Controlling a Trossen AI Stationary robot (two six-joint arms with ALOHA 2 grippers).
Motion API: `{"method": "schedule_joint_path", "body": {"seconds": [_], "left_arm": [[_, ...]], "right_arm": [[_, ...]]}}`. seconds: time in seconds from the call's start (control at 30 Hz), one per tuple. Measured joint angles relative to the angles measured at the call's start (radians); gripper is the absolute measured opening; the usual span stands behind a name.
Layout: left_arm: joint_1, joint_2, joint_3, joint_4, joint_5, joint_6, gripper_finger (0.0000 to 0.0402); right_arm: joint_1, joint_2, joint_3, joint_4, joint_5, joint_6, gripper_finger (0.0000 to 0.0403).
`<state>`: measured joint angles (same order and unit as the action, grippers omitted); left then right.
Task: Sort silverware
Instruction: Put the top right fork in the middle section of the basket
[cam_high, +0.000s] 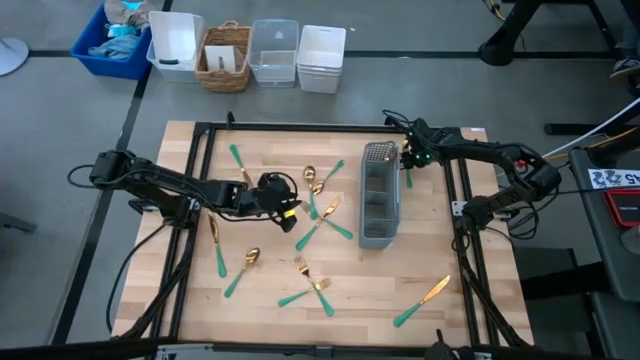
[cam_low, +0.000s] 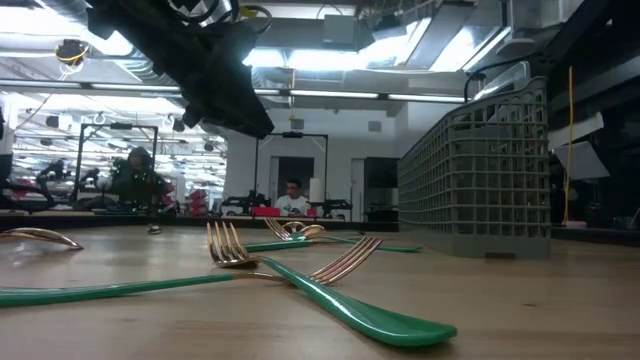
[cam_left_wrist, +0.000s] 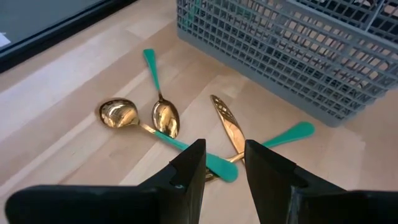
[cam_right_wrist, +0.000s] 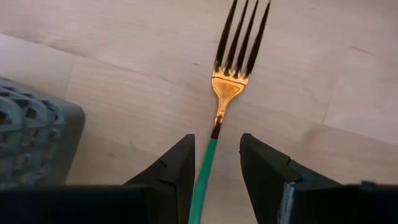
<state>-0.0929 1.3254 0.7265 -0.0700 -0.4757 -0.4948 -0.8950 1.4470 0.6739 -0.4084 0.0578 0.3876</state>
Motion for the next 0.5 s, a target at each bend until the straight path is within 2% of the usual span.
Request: {"method": "schedule_joint_path", "body": {"seconds": [0.3, 0.5], "left_arm": [[-0.013, 0.0, 0.0, -0.001, 0.0, 0.023, 0.0104], [-0.013, 0.0, 0.0, -0.001, 0.0, 0.023, 0.0104]], "right_arm": [[0.012, 0.018, 0.002, -0.004, -0.006, 0.01, 0.0127], [0.033, 0.039, 0.002, -0.001, 0.032, 0.013, 0.0126]]}}
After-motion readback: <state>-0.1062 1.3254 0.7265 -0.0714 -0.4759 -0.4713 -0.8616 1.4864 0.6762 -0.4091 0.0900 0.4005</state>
